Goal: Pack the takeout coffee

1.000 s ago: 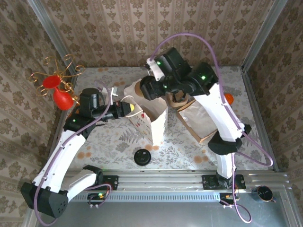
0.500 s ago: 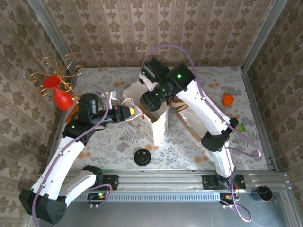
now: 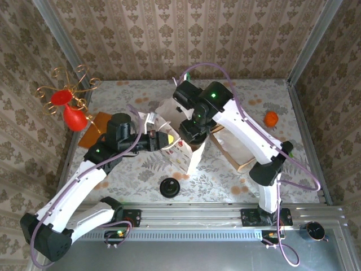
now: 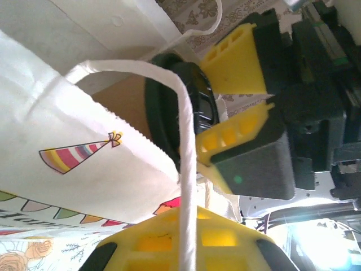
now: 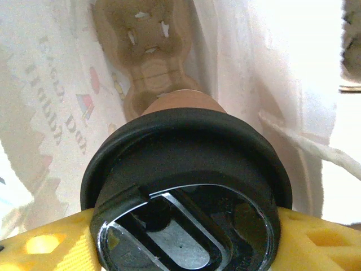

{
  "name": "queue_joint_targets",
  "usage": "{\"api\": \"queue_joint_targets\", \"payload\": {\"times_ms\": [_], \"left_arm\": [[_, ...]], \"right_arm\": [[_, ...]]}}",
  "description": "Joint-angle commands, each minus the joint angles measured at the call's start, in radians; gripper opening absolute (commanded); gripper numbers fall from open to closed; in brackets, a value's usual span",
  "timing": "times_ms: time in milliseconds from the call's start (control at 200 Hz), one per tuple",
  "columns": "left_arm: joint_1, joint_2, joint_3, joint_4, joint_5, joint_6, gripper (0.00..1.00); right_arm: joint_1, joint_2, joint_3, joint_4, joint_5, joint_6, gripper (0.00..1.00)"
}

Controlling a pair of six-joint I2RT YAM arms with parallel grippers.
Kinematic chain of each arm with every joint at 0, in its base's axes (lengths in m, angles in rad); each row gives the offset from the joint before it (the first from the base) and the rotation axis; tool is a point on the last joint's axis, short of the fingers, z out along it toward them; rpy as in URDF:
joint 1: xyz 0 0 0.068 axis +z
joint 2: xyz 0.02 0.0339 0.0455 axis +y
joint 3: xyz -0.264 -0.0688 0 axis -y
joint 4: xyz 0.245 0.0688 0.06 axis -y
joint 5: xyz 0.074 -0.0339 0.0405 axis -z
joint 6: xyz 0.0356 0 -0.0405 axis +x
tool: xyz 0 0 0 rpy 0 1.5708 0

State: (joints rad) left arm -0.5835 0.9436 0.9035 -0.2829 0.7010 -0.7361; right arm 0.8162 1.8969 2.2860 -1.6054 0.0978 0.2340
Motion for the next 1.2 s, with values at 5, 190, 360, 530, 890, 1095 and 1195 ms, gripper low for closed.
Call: {"api": "queue_joint_targets", "payload": {"times_ms": [5, 190, 360, 530, 890, 1095, 1195], "left_arm": [[-0.014, -0.002, -0.014, 0.064, -0.014, -0.035, 0.00], [-0.057, 0.008, -0.011, 0.128, 0.009, -0.087, 0.00], [-0.090, 0.013, -0.008, 0.136, 0.017, -0.092, 0.00], [-0.091, 0.008, -0.041, 0.154, 0.015, -0.101, 0.00], [-0.091, -0.038, -0.083, 0.124, 0.013, -0.093, 0.00], [-0.090, -0.099, -0.090, 0.046, -0.001, -0.077, 0.00], [-0.089, -0.126, -0.094, 0.014, -0.012, -0.072, 0.00]], "right_arm": [[0.003, -0.085, -0.072, -0.102, 0.022, 0.022, 0.68], [0.005, -0.183, -0.193, -0.100, -0.007, 0.013, 0.68], [0.006, -0.211, -0.238, -0.087, -0.010, -0.002, 0.68], [0.006, -0.169, -0.244, -0.070, 0.001, -0.013, 0.67], [0.012, -0.092, -0.261, -0.038, -0.003, -0.045, 0.67], [0.005, -0.104, -0.284, -0.015, -0.010, -0.051, 0.67], [0.001, -0.098, -0.286, -0.012, -0.020, -0.056, 0.67]]}}
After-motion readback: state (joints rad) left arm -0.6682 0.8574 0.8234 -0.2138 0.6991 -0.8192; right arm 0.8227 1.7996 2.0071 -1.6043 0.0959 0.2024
